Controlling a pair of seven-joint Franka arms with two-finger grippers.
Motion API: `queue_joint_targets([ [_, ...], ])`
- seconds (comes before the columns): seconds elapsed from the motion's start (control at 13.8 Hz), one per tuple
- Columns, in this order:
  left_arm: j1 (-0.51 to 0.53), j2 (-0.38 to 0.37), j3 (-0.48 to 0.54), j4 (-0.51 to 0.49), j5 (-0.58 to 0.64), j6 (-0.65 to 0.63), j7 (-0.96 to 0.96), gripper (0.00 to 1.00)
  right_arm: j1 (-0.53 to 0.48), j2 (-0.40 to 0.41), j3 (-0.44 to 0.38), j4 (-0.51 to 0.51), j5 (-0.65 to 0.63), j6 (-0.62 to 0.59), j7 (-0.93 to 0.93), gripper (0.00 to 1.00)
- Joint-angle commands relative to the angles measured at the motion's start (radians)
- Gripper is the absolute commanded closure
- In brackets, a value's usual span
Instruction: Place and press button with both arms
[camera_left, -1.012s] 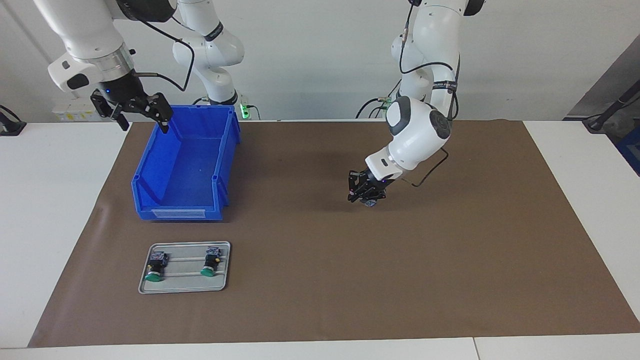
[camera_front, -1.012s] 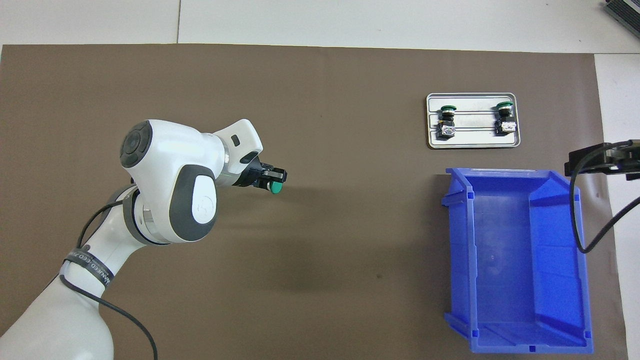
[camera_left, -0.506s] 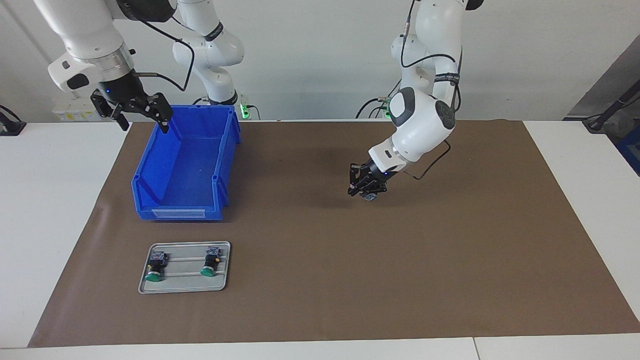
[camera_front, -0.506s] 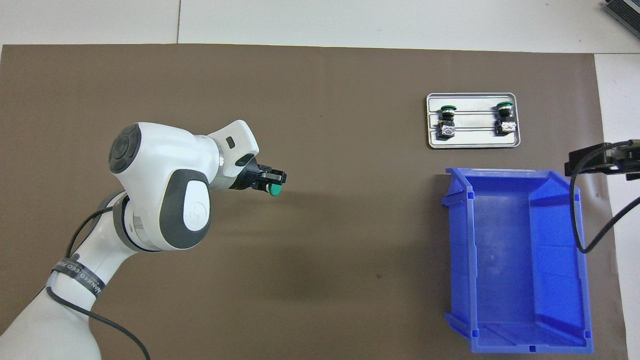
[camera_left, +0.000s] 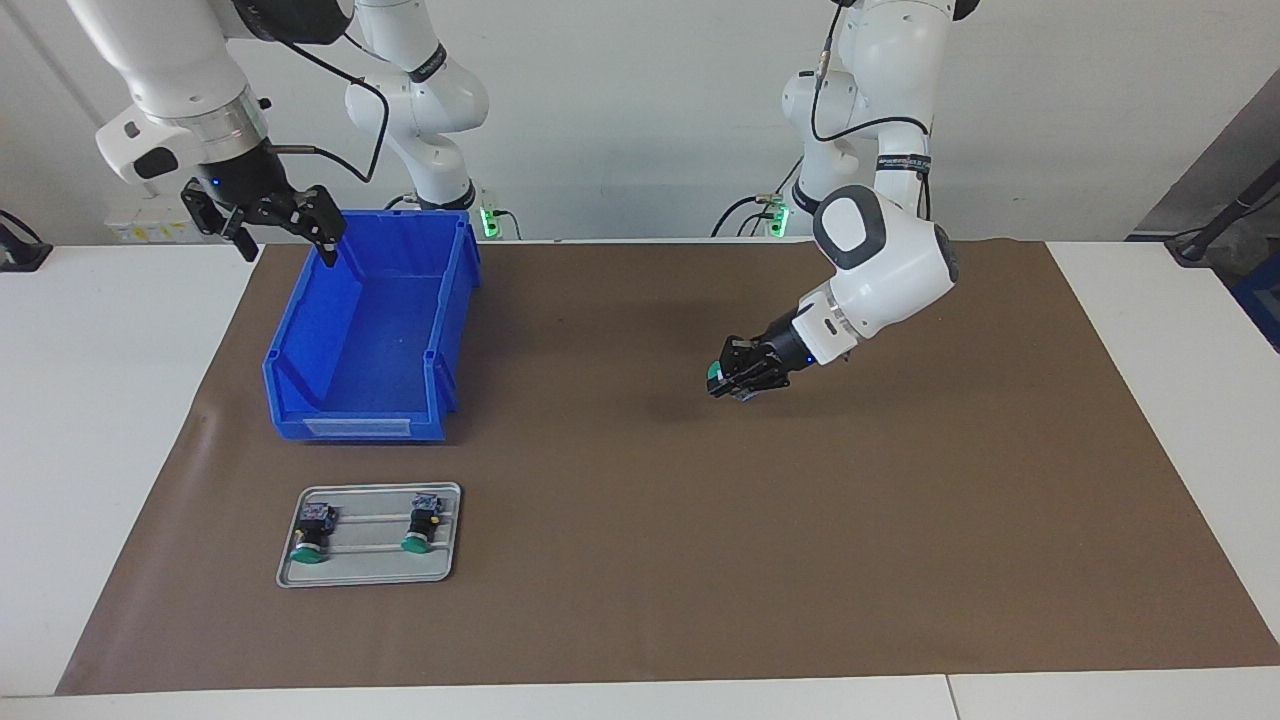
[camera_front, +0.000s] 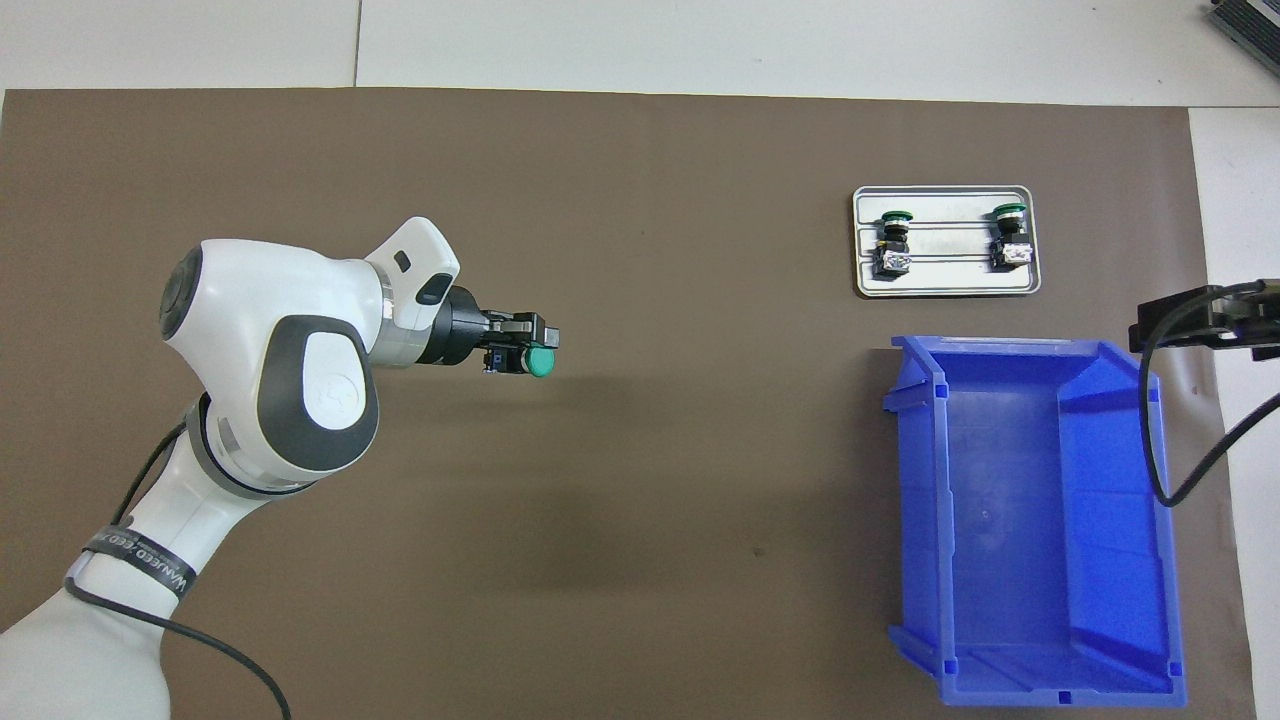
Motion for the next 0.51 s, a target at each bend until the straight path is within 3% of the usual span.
queue_joint_targets([
  [0.0, 0.073, 0.046, -0.008, 0.012, -0.21, -0.096, 0.178, 1.0, -0.004, -0.016, -0.001, -0.018, 0.024, 0.007, -0.022, 0.0],
  [0.22, 0.104, 0.066, -0.008, -0.006, -0.441, -0.166, 0.298, 1.0, -0.004, -0.018, -0.002, -0.018, 0.024, 0.007, -0.022, 0.0],
  [0.43, 0.118, 0.071, -0.008, -0.049, -0.544, -0.179, 0.399, 1.0, -0.004, -0.016, -0.001, -0.018, 0.024, 0.007, -0.022, 0.0],
])
